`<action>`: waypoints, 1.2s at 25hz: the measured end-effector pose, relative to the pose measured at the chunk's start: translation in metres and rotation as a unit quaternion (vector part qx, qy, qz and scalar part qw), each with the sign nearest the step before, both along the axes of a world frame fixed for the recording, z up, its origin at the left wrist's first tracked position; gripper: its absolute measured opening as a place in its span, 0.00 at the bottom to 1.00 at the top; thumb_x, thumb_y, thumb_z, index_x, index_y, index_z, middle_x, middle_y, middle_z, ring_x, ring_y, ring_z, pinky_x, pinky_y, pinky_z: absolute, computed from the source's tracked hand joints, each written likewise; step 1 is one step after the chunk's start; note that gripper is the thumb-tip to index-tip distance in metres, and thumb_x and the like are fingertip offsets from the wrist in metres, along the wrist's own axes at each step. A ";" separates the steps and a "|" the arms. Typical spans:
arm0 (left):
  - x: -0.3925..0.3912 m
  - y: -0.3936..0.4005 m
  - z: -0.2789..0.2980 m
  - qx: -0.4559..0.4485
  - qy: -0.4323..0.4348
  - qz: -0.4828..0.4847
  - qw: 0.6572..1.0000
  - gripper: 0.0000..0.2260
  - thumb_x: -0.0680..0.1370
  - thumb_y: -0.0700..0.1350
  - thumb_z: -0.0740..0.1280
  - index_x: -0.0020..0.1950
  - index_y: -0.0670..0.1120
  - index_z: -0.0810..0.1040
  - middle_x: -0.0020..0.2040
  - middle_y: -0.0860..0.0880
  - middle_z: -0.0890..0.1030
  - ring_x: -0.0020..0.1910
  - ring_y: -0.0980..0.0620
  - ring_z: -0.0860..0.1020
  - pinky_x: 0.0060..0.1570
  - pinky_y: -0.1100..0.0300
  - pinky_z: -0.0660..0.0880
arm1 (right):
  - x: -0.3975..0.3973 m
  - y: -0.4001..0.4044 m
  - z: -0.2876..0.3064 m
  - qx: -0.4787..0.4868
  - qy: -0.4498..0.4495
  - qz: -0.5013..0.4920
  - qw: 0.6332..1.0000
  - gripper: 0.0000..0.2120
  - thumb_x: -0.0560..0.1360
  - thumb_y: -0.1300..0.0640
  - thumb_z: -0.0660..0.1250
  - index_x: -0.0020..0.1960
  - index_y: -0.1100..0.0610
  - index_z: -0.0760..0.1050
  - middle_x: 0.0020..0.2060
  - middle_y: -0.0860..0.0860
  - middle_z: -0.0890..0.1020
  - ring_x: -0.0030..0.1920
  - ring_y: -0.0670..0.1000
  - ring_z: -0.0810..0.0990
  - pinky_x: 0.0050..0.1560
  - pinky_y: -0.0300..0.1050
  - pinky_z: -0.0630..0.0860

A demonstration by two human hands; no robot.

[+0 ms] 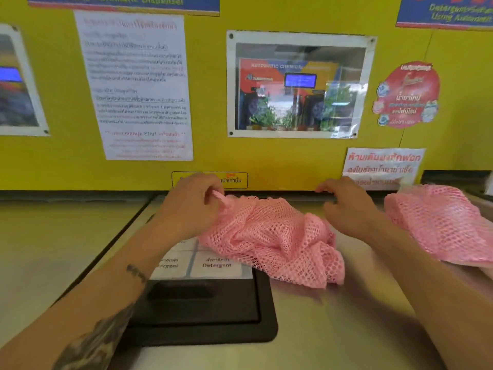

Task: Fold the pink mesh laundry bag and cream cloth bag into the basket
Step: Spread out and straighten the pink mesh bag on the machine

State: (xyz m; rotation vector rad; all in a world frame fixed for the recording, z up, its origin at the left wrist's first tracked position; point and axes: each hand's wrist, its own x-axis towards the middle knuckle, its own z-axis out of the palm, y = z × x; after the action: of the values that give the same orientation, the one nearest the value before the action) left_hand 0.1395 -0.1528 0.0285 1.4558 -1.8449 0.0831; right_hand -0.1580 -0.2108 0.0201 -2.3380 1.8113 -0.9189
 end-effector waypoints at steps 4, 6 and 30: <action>-0.029 0.011 -0.010 0.225 -0.085 -0.067 0.968 0.19 0.78 0.56 0.63 0.69 0.56 0.69 0.66 0.52 0.71 0.63 0.51 0.73 0.61 0.54 0.71 | 0.029 0.024 -0.003 0.138 0.055 0.149 0.978 0.22 0.78 0.53 0.63 0.71 0.50 0.69 0.68 0.49 0.74 0.65 0.51 0.74 0.64 0.48 0.70; -0.026 0.010 -0.017 0.284 -0.154 -0.055 0.945 0.27 0.76 0.59 0.66 0.74 0.59 0.63 0.71 0.51 0.66 0.70 0.49 0.67 0.69 0.51 0.65 | 0.032 0.024 -0.014 0.178 0.133 0.145 0.964 0.21 0.76 0.54 0.65 0.68 0.48 0.71 0.68 0.49 0.74 0.63 0.50 0.75 0.63 0.48 0.72; -0.005 0.001 -0.009 0.042 -0.051 0.000 0.998 0.14 0.73 0.38 0.65 0.47 0.58 0.79 0.46 0.56 0.77 0.50 0.50 0.76 0.52 0.52 0.72 | 0.011 0.032 0.009 -0.021 -0.091 0.092 0.991 0.04 0.74 0.62 0.69 0.47 0.54 0.81 0.42 0.49 0.84 0.42 0.50 0.81 0.42 0.40 0.73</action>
State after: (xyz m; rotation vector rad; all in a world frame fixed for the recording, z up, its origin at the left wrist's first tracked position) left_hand 0.1346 -0.1519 0.0192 1.5337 -1.9512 0.0830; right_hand -0.1467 -0.1789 0.0287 -2.3109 1.4958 -1.1103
